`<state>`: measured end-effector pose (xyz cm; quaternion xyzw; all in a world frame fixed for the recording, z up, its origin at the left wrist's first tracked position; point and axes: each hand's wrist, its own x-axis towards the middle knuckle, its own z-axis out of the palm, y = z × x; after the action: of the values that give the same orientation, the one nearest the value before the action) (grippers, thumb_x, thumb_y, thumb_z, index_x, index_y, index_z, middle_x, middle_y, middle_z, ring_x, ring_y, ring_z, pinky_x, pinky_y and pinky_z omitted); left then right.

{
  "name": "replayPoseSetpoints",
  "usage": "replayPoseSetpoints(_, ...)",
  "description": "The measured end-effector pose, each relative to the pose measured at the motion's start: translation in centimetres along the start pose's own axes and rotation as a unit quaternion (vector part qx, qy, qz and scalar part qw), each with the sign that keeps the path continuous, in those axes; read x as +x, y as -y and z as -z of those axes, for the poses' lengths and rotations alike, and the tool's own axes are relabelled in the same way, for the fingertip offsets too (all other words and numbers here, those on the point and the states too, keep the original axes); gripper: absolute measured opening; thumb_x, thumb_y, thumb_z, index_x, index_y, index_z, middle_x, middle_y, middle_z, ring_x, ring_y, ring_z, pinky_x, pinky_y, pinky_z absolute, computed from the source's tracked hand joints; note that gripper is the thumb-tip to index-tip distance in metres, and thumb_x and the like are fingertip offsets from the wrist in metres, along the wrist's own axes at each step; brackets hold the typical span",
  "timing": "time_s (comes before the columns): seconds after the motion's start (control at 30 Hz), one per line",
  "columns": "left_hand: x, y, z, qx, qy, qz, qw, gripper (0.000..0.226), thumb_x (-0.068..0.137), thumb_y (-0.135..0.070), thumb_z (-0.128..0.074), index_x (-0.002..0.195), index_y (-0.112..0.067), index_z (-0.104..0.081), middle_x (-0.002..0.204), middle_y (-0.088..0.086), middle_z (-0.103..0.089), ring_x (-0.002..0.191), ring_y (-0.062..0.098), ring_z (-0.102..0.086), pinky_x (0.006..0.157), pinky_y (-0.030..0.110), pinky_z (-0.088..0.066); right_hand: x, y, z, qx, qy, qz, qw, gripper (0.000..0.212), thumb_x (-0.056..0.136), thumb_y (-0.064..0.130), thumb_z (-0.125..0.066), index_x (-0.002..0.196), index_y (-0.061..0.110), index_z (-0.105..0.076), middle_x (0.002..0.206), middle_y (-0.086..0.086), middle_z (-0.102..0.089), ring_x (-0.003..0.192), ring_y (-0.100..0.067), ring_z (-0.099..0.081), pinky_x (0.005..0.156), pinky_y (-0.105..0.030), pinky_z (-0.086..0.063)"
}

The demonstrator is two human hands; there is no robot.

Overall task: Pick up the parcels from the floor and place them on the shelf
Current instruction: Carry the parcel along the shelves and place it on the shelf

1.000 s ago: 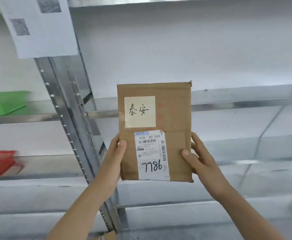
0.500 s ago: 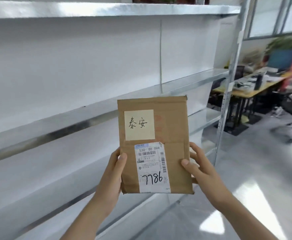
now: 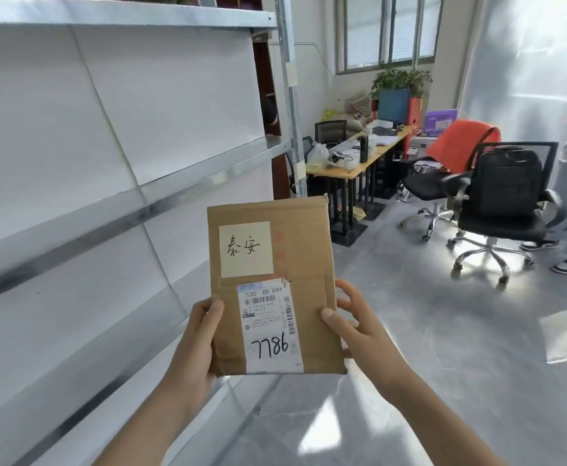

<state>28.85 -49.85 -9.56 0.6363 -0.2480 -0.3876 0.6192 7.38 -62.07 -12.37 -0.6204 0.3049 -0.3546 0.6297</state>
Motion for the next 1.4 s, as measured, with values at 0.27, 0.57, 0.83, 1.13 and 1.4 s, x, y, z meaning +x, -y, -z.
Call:
replayPoseSetpoints(0.27, 5.5, 0.1, -7.4, 0.009, 0.029, -0.003, 1.000, 0.033, 0.104, -0.046, -0.046, 0.125, -0.022, -0.055, 0.101, -0.006, -0.083, 0.082, 0.010, -0.081, 0.067, 0.039, -0.064, 3.4, -1.1, 6.8, 0.007, -0.036, -0.010, 0.999, 0.043, 0.098, 0.045, -0.064, 0.133, 0.062, -0.048, 0.137, 0.016, -0.060, 0.108, -0.001, -0.073, 0.088, -0.036, -0.064)
replayPoseSetpoints(0.57, 16.1, 1.5, -15.1, 0.031, 0.116, 0.022, 0.993, 0.030, 0.103, -0.046, -0.049, 0.120, -0.022, -0.056, 0.105, -0.006, -0.083, 0.089, 0.015, -0.081, 0.090, 0.058, -0.060, 11.8, -4.9, 14.8, -0.014, -0.108, -0.025, 0.994, 0.055, 0.077, 0.063, -0.074, 0.128, 0.056, -0.055, 0.132, 0.002, -0.069, 0.130, -0.020, -0.062, 0.110, -0.056, -0.048)
replayPoseSetpoints(0.83, 27.5, 1.1, -15.4, 0.043, 0.091, 0.041, 0.994, 0.025, 0.101, -0.035, -0.059, 0.123, -0.025, -0.058, 0.117, 0.004, -0.079, 0.098, 0.022, -0.079, 0.075, 0.048, -0.064, 25.5, -4.8, 17.2, -0.042, -0.060, -0.048, 0.996, 0.043, 0.087, 0.044, -0.074, 0.124, 0.031, -0.057, 0.134, 0.006, -0.066, 0.121, -0.019, -0.069, 0.096, -0.053, -0.060)
replayPoseSetpoints(1.13, 35.0, 0.7, -13.8, 0.110, 0.109, 0.093, 0.983, 0.038, 0.090, -0.028, -0.074, 0.126, -0.027, -0.063, 0.120, 0.003, -0.079, 0.103, 0.030, -0.078, 0.075, 0.050, -0.064, 37.1, -5.5, 19.2, -0.091, 0.024, -0.138, 0.986, 0.102, 0.090, 0.060, -0.067, 0.149, 0.070, 0.016, 0.111, -0.013, -0.078, 0.083, -0.031, -0.082, 0.081, -0.053, -0.066)
replayPoseSetpoints(1.4, 42.7, -1.0, -11.7, 0.137, 0.041, 0.107, 0.984, 0.040, 0.091, -0.022, -0.075, 0.128, -0.037, -0.068, 0.118, 0.000, -0.080, 0.107, 0.030, -0.077, 0.082, 0.053, -0.065, 49.6, -6.9, 17.4, -0.064, 0.099, -0.164, 0.979, 0.056, 0.099, 0.041, -0.064, 0.135, 0.060, -0.026, 0.126, -0.014, -0.068, 0.085, -0.038, -0.081, 0.078, -0.056, -0.066)
